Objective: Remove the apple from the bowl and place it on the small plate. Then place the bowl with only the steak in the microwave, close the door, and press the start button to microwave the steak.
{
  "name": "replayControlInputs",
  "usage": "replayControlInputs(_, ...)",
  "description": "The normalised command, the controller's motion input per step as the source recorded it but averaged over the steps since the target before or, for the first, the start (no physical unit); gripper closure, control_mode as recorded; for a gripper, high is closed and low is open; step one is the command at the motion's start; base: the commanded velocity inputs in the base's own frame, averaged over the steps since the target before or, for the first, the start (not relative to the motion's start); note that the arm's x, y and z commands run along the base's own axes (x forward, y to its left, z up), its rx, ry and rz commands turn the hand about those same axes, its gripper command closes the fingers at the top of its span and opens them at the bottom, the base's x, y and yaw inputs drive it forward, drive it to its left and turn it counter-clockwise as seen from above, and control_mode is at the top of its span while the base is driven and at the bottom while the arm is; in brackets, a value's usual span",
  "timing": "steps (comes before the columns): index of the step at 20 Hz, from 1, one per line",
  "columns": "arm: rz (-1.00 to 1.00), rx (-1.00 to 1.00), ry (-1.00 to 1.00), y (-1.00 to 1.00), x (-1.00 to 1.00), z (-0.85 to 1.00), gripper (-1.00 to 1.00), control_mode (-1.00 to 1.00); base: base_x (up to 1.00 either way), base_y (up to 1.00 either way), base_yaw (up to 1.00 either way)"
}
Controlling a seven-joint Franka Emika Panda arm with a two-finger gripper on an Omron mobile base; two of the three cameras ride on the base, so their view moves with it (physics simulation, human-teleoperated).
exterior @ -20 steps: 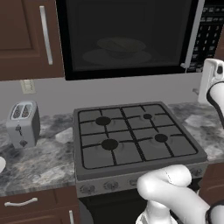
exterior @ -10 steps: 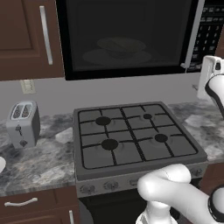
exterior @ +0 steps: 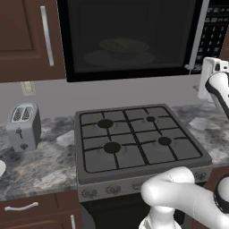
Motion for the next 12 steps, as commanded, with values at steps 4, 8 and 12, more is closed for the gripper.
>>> replayControlInputs(4,0.0,0.0,0.0,-0.02,0.35,-0.17,-1.0,-1.0,0.0,0.0,0.0)
replayControlInputs(8,0.0,0.0,0.0,-0.11,0.33,-0.02,-1.0,-1.0,0.0,0.0,0.0)
replayControlInputs(12,0.0,0.0,0.0,-0.04,0.34,-0.09,-1.0,-1.0,0.0,0.0,0.0)
